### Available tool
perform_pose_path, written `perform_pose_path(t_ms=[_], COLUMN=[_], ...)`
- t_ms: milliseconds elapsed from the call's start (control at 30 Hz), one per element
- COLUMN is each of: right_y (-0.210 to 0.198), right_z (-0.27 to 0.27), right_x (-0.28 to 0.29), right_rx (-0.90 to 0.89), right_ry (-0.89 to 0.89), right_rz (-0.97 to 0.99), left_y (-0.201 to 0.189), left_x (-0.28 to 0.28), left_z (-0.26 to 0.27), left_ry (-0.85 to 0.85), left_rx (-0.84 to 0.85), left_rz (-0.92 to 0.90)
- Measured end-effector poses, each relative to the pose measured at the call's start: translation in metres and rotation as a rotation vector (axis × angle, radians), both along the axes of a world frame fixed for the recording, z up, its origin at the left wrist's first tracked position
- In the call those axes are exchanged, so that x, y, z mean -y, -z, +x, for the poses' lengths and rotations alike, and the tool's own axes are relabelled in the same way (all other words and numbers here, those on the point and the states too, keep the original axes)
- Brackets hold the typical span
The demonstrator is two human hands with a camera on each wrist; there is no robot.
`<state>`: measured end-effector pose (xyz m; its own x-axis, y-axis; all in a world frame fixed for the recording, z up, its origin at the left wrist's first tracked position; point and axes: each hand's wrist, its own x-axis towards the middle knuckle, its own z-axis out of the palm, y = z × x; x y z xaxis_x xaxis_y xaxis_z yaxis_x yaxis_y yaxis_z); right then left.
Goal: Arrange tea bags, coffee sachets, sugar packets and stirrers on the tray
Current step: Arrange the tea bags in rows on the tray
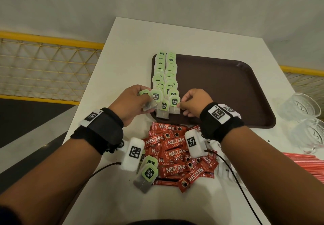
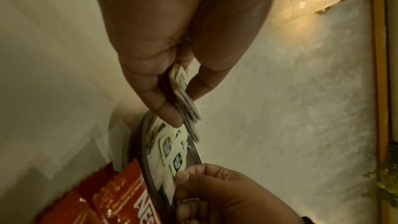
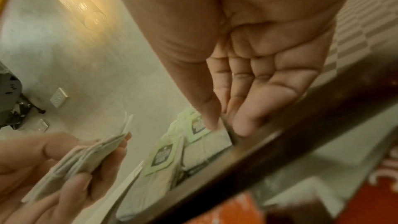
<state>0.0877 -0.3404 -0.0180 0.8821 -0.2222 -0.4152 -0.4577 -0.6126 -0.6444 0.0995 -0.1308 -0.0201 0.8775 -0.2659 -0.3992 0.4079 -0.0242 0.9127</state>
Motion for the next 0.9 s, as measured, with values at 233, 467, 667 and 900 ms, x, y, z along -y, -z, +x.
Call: perform_pose_path(t_ms=[233, 467, 667, 900], right_y=[-0.016, -0.014, -0.003, -0.001], right_z=[-0.012, -0.02, -0.019, -0.006], right_x=[-0.008, 0.004, 0.009, -0.001], right_rx=[0.144, 0.092, -0.024, 0.045], right_ry=[-0.11, -0.113, -0.23, -0.196], right_rz=[0.204, 0.215, 0.018, -0.156], left_y=[-0.004, -0.002, -0.001, -0.003], left_x=[0.018, 0.018, 0.008, 0.006], left_z=[-0.004, -0.008, -0.006, -0.01], left_ry=[0.044, 0.024, -0.018, 0.019], left_rx=[0.08, 0.147, 0.105, 0.127], left_rz=[0.026, 0.042, 0.046, 0.075])
